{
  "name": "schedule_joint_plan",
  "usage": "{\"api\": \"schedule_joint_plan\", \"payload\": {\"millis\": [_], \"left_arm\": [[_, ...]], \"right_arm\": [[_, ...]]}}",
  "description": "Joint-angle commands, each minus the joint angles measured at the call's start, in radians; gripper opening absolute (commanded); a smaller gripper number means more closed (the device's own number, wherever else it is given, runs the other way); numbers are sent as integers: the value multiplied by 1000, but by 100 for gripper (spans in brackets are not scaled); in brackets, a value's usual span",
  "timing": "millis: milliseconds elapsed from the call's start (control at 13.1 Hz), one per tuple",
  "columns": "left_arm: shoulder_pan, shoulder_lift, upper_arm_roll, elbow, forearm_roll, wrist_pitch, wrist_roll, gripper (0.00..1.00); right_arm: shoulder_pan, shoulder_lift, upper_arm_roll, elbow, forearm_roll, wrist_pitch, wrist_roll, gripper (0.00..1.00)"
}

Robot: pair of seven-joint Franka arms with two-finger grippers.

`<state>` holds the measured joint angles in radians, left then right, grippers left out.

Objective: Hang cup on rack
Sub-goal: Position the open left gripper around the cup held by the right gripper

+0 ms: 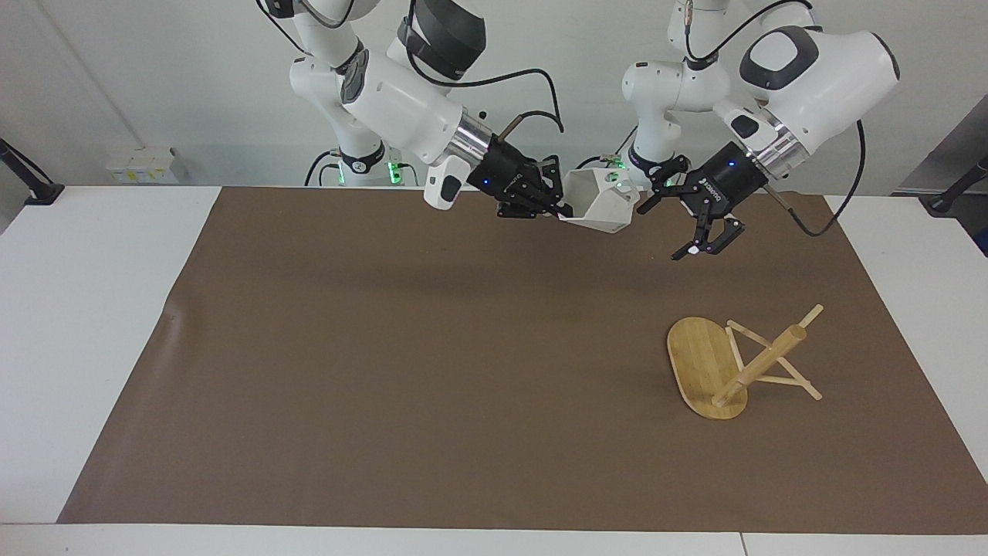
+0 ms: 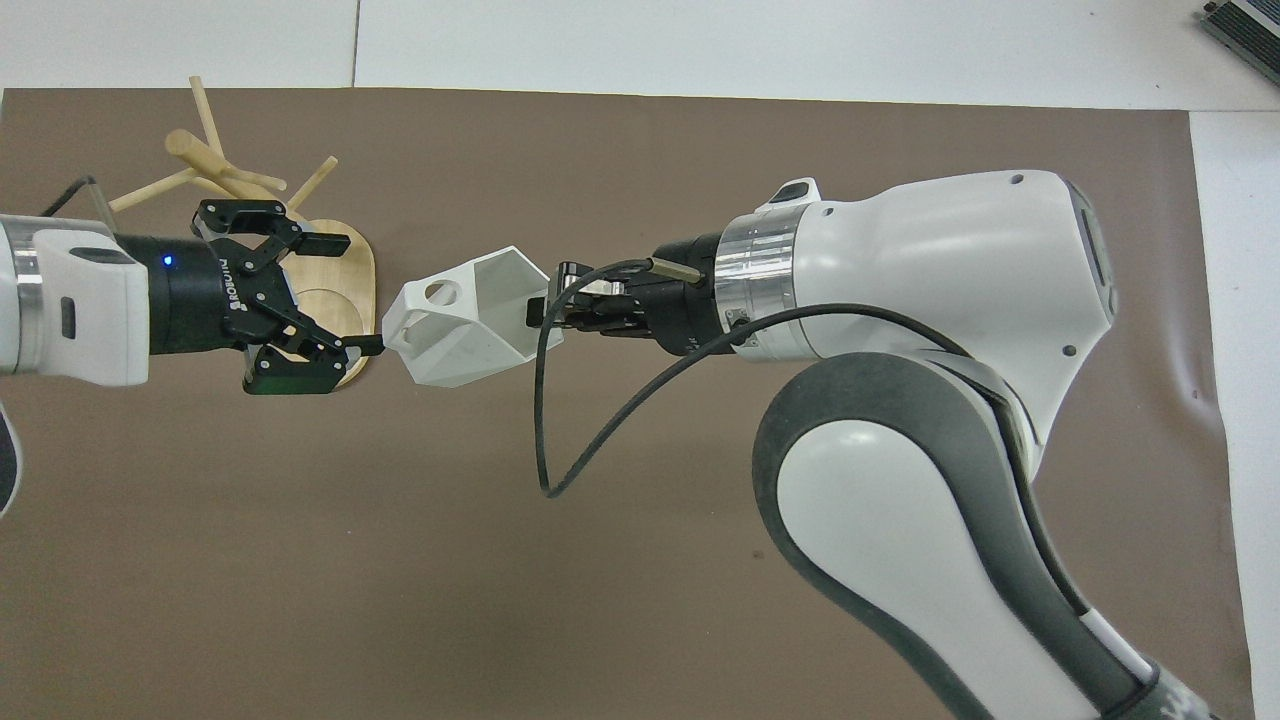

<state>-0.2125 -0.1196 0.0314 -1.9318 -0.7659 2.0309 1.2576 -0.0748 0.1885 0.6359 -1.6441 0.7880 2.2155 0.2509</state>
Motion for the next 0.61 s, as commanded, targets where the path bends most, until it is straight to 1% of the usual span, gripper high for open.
{"api": "schedule_joint_plan", "payload": {"millis": [0,228,533], "left_arm": [[-19,-46,13,-62,-32,28,69,100],[-21,-72,13,-104,-67,22,104,100],[-22,-77,13,-104,-84,3,190,100]], "right_arm": [[-13,-4,22,1,0,10,37,0],[-13,-3,24,0,-1,9,37,0],[-13,-4,24,-2,-1,7,39,0]]}}
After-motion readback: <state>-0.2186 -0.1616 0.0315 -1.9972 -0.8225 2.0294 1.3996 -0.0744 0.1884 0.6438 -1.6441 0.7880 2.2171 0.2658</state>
